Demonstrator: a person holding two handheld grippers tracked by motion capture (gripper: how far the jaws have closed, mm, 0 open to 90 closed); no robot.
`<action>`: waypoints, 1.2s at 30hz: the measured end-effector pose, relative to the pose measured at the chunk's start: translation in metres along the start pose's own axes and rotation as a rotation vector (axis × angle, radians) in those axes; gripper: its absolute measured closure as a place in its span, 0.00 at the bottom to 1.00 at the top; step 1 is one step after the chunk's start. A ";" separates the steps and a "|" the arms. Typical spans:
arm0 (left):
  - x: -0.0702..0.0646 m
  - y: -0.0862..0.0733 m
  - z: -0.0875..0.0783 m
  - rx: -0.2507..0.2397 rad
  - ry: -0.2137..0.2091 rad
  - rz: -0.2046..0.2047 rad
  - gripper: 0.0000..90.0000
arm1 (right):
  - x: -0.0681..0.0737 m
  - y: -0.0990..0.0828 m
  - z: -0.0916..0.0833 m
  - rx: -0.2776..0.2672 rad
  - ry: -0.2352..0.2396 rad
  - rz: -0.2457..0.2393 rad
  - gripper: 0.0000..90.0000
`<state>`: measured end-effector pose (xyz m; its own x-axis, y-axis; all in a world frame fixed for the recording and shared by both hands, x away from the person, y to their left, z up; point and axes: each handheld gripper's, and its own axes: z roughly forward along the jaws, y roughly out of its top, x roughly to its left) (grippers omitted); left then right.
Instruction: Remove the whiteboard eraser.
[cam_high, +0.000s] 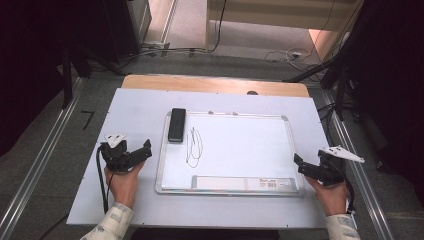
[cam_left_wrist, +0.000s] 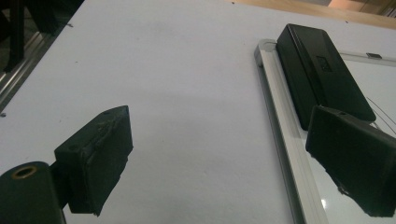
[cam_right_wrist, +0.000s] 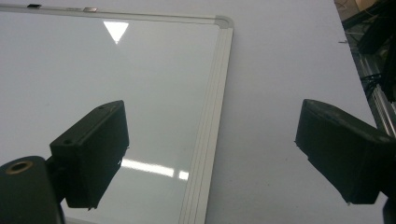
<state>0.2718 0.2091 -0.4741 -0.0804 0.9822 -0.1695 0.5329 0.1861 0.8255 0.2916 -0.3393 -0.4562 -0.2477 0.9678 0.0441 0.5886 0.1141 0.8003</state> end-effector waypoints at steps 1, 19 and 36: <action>-0.001 0.001 0.001 -0.004 -0.001 -0.007 0.09 | 0.000 0.000 0.000 0.000 0.001 0.000 0.09; -0.054 0.024 0.049 0.068 -0.035 0.046 0.14 | 0.003 0.002 0.001 0.001 0.001 -0.009 0.09; -0.086 0.043 0.101 0.134 -0.042 0.067 0.20 | 0.002 0.002 -0.001 -0.006 0.010 -0.013 0.09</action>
<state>0.3861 0.1299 -0.4786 -0.0072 0.9899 -0.1416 0.6435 0.1130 0.7570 0.2918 -0.3371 -0.4539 -0.2629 0.9640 0.0398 0.5809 0.1252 0.8043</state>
